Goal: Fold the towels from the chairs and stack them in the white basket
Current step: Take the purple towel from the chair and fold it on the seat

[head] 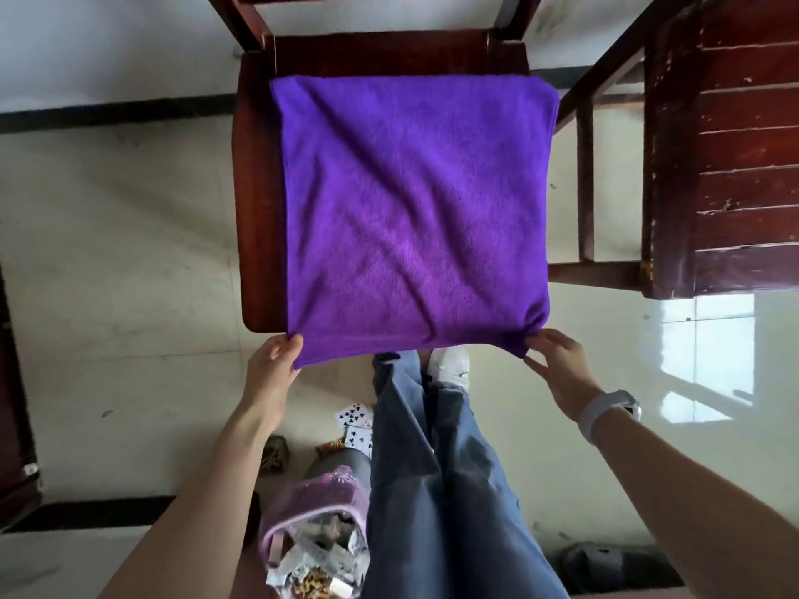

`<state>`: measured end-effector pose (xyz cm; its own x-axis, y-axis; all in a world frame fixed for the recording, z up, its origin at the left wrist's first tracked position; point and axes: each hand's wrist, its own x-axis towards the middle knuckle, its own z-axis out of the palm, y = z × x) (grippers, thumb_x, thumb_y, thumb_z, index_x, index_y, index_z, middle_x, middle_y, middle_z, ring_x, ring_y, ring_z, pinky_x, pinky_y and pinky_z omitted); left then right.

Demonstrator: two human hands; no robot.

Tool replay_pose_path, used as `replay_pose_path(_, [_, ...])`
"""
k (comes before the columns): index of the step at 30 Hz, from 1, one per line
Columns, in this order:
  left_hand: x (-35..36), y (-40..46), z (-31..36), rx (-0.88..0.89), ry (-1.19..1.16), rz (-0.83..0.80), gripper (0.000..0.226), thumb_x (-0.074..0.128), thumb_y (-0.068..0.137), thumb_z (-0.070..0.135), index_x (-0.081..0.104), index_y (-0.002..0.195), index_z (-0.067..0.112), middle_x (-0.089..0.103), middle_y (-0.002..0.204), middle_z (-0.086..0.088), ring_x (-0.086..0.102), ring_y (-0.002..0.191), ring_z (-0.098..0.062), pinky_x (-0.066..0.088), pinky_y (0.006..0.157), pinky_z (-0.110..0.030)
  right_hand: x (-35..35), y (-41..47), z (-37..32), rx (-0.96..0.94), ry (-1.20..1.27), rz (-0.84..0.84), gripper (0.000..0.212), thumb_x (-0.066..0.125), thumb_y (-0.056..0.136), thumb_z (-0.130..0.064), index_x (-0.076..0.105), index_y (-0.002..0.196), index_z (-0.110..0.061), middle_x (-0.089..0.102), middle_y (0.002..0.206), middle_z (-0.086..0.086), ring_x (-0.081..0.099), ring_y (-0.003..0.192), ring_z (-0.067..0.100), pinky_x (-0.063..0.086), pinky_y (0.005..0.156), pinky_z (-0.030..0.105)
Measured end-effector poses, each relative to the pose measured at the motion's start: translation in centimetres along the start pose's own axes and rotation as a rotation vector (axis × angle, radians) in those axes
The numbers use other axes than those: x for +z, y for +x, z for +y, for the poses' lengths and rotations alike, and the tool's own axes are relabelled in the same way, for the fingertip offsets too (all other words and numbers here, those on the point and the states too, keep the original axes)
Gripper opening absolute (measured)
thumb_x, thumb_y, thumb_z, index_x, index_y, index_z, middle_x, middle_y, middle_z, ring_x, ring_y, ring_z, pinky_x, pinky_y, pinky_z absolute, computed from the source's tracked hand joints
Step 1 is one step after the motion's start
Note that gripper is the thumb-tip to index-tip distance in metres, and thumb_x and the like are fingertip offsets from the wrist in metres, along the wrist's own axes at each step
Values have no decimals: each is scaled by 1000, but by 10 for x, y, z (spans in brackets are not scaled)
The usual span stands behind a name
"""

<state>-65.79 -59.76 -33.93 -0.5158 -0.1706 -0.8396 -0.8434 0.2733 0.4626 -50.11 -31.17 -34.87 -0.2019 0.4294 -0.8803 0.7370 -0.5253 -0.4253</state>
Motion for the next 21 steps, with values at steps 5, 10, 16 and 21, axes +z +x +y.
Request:
replay_pose_path(5, [-4, -9, 5, 122, -15, 62, 11, 52, 92, 11, 55, 82, 6, 53, 79, -4, 54, 76, -12, 50, 83, -34, 2, -4, 3, -73, -76, 91, 24, 43, 87, 3, 54, 69, -8, 52, 69, 6, 51, 68, 16, 46, 79, 35])
replay_pose_path(10, [-9, -30, 25, 236, 13, 128, 15, 54, 91, 14, 56, 81, 3, 51, 72, -3, 52, 68, -11, 54, 54, -14, -11, -24, -8, -209, -239, 117, 16, 40, 90, -3, 55, 88, -1, 56, 65, 7, 56, 65, 21, 47, 74, 37])
replay_pose_path(16, [-12, -62, 65, 184, 0, 156, 23, 58, 89, 18, 51, 68, 11, 45, 65, -3, 49, 36, -3, 48, 42, -13, -33, -55, -51, -304, -200, 110, 20, 41, 95, -9, 54, 82, -1, 46, 59, 6, 50, 50, 10, 45, 57, 21])
replay_pose_path(21, [-17, -85, 94, -10, -255, -73, 10, 55, 89, 8, 54, 80, 12, 56, 76, -4, 51, 73, -15, 47, 69, -24, -39, -68, -77, -279, -168, 76, 30, 48, 92, -12, 51, 63, -4, 45, 59, 10, 44, 49, 16, 42, 57, 26])
